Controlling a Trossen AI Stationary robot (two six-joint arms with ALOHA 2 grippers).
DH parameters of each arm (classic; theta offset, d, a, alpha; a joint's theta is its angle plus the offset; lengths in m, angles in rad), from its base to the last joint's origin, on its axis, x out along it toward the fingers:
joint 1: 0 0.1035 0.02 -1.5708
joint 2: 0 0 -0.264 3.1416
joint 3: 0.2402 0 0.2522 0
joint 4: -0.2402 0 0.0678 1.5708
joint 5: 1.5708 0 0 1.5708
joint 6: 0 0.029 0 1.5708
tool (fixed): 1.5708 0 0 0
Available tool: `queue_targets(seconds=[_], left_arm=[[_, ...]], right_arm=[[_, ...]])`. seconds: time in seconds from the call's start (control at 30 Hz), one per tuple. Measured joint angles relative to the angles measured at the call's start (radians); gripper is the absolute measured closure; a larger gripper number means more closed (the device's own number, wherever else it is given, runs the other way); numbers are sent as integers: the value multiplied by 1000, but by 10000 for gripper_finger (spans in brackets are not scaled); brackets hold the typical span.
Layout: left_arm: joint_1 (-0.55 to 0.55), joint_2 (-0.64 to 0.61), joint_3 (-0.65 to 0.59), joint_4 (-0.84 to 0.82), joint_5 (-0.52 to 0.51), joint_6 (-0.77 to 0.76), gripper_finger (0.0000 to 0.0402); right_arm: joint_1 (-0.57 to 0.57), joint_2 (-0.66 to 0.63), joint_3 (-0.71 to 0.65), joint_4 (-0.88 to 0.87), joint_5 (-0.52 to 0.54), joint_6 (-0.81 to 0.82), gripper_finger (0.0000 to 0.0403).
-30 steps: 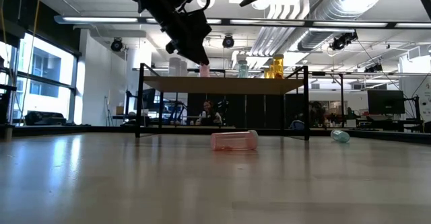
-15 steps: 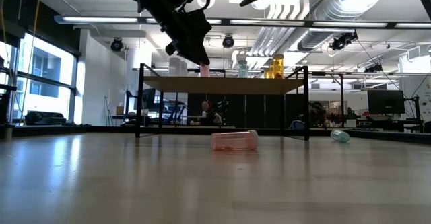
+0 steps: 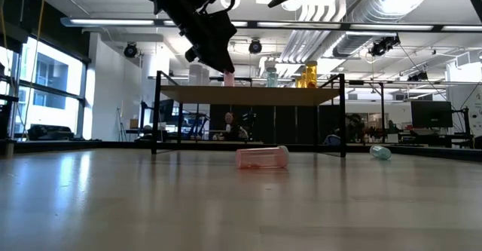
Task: Pick and place medicine bottles onto shelf by color
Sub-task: Put the bottom pink pill bottle on the shelf aligned with the other pink pill bottle, then adjust the white pill bottle on the shelf
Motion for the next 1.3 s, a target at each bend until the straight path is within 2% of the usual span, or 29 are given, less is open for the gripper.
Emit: queue_targets(seconds=[0.23,0.43,0.83,1.0,1.17,1.3], left_arm=[[0,0,0,10,-22,-20,232],[0,-3,0,14,-26,-35,212],[8,-101,-1,36,-28,-42,209],[28,-178,-1,34,-66,9,209],[70,-264,-1,35,-95,121,209],[116,-316,-1,24,-97,116,209]], right_arm=[[0,0,0,-14,0,0,181],[0,0,0,-15,0,0,181],[0,0,0,-30,0,0,181],[0,0,0,-30,0,0,181],[0,0,0,-30,0,0,181],[0,0,0,-30,0,0,181]])
